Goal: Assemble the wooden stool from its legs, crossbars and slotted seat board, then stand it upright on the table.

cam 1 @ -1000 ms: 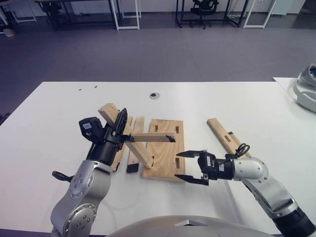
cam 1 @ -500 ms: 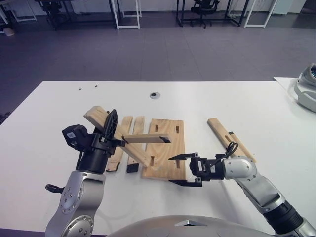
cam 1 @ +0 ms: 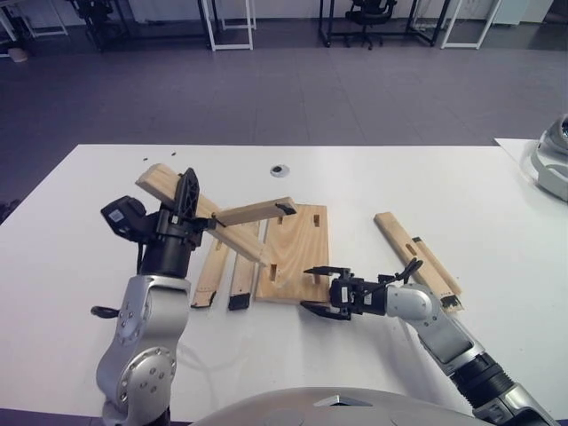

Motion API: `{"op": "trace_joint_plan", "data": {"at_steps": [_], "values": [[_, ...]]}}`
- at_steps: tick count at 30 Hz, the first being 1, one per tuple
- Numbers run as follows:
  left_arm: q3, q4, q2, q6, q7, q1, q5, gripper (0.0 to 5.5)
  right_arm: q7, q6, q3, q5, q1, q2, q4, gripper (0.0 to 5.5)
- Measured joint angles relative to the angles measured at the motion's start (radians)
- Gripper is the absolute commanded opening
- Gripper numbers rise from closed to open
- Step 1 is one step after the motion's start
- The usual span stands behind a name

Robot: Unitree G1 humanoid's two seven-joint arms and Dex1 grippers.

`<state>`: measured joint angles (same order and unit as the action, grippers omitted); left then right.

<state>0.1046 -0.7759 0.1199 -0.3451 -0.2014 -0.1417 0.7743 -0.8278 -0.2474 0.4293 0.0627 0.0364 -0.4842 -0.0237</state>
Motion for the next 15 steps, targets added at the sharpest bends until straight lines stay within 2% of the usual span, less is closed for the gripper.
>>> {"op": "trace_joint_plan", "data": {"at_steps": [2,8,15], "values": [[-0.024,0.067,-0.010,0.000,0.009,0.006,-0.038,1.01,-0.018,0.004,-0.025,-0.058,0.000,-0.005,-0.043,3.26],[-0.046,0.029,-0.026,0.003,0.016,-0.080,-0.106,1.01,-0.015,0.063,-0.106,-0.135,-0.044,-0.028,-0.114,3.26],[-0.065,0.050,-0.053,0.024,0.039,-0.065,-0.156,1.01,0.041,0.091,-0.180,-0.131,-0.064,-0.039,-0.064,3.26]]}}
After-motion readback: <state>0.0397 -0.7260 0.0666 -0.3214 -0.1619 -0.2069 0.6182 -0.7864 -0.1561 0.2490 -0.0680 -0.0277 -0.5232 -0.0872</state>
